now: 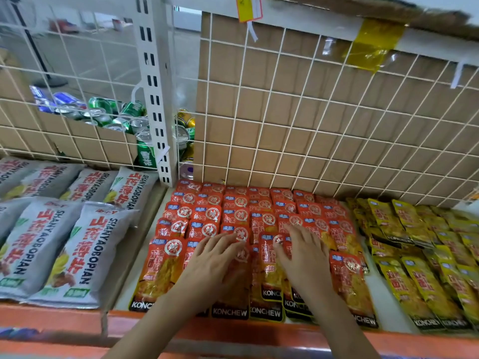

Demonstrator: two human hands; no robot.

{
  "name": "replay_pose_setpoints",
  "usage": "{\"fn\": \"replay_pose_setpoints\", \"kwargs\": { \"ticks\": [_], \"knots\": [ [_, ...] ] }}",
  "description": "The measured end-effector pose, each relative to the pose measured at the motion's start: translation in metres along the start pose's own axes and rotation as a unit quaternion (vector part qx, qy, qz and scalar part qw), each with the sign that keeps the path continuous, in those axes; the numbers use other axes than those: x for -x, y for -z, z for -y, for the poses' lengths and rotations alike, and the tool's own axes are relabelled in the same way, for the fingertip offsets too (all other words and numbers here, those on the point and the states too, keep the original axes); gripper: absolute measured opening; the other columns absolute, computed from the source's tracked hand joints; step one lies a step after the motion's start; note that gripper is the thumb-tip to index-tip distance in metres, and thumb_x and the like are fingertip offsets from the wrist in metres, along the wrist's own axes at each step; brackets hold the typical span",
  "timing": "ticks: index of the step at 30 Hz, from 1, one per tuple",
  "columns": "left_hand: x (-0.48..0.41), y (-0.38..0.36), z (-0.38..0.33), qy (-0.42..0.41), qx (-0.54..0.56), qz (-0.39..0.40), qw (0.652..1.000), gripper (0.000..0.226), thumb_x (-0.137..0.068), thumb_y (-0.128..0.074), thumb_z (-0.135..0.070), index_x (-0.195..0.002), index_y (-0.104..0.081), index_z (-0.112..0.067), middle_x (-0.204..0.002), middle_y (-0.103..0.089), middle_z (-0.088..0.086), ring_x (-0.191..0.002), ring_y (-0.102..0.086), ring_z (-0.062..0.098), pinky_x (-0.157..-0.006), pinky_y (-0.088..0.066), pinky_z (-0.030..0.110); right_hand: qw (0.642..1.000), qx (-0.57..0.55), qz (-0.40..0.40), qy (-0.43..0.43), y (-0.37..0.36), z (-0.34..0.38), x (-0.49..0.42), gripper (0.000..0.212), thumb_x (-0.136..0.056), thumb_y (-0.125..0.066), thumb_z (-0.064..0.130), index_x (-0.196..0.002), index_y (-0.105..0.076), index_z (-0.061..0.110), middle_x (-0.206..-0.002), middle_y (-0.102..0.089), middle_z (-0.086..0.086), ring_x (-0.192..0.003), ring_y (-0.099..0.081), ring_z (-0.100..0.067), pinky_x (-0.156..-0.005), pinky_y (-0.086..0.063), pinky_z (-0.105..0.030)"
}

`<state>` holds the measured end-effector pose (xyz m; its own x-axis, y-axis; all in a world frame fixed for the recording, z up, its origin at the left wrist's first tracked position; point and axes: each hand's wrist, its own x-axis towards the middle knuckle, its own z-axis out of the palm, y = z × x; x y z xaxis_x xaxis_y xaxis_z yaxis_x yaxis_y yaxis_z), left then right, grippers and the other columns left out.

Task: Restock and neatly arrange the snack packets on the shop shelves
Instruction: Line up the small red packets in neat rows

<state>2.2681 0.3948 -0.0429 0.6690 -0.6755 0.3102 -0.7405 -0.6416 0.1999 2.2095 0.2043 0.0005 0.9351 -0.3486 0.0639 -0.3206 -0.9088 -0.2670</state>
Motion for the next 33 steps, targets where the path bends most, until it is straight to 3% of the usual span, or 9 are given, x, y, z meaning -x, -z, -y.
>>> {"fn": "replay_pose_setpoints", "kwargs": {
  "ticks": [4, 7, 13, 20, 30, 33],
  "knots": [
    [-0.01, -0.006, -0.007, -0.003, -0.022, 0.011, 1.0, 0.05, -0.083, -0.035, -0.051, -0.119, -0.059, -0.025, -0.119, -0.063, -0.005, -0.112, -0.059, 0.017, -0.094, -0.048, 0.045, 0.996, 0.045, 0.071, -0.041, -0.008, 0.004, 0.014, 0.085, -0.081, -0.033, 0.074, -0.147, -0.002, 0.03, -0.157, 0.006, 0.0, -0.144, 0.004, -0.025, -0.115, -0.007, -0.047],
    [-0.014, -0.01, -0.009, 0.003, -0.035, 0.025, 0.999, 0.054, -0.081, -0.034, -0.053, -0.119, -0.06, -0.026, -0.119, -0.063, -0.005, -0.111, -0.061, 0.017, -0.093, -0.046, 0.044, 0.993, 0.063, 0.089, -0.053, -0.01, 0.008, 0.015, 0.095, -0.076, -0.039, 0.077, -0.147, 0.006, 0.032, -0.156, 0.016, -0.001, -0.143, 0.011, -0.029, -0.114, -0.005, -0.051],
    [-0.015, -0.015, -0.008, 0.001, -0.016, 0.017, 1.0, 0.052, -0.081, -0.035, -0.053, -0.123, -0.05, -0.026, -0.122, -0.061, -0.005, -0.114, -0.058, 0.017, -0.097, -0.045, 0.044, 0.993, 0.044, 0.09, -0.054, -0.01, 0.005, 0.016, 0.089, -0.081, -0.045, 0.065, -0.147, 0.006, 0.032, -0.156, 0.012, 0.003, -0.144, 0.01, -0.026, -0.115, -0.007, -0.05],
    [-0.015, -0.013, -0.007, 0.006, -0.023, 0.052, 0.998, 0.052, -0.083, -0.032, -0.055, -0.125, -0.046, -0.028, -0.125, -0.059, -0.005, -0.116, -0.056, 0.016, -0.095, -0.044, 0.049, 0.995, -0.02, 0.039, -0.085, -0.004, -0.004, 0.017, 0.072, -0.088, -0.044, 0.049, -0.147, -0.007, 0.031, -0.155, -0.005, 0.008, -0.144, -0.001, -0.02, -0.115, -0.02, -0.045],
    [-0.021, -0.009, -0.012, -0.014, -0.02, 0.071, 0.997, 0.054, -0.083, -0.031, -0.057, -0.126, -0.047, -0.028, -0.126, -0.059, -0.005, -0.12, -0.055, 0.017, -0.097, -0.042, 0.046, 0.992, 0.032, 0.054, -0.11, -0.001, -0.014, 0.02, 0.068, -0.091, -0.04, 0.051, -0.146, -0.007, 0.03, -0.156, -0.003, 0.004, -0.144, 0.003, -0.021, -0.114, -0.015, -0.048],
    [-0.032, -0.006, -0.012, -0.008, 0.021, 0.086, 0.996, 0.062, -0.085, -0.024, -0.058, -0.134, -0.043, -0.025, -0.139, -0.047, -0.001, -0.132, -0.04, 0.019, -0.109, -0.024, 0.045, 0.996, 0.034, 0.035, -0.074, 0.002, -0.015, 0.017, 0.065, -0.092, -0.039, 0.052, -0.146, -0.011, 0.031, -0.155, -0.006, 0.005, -0.144, 0.0, -0.018, -0.115, -0.01, -0.042]
  ]
}}
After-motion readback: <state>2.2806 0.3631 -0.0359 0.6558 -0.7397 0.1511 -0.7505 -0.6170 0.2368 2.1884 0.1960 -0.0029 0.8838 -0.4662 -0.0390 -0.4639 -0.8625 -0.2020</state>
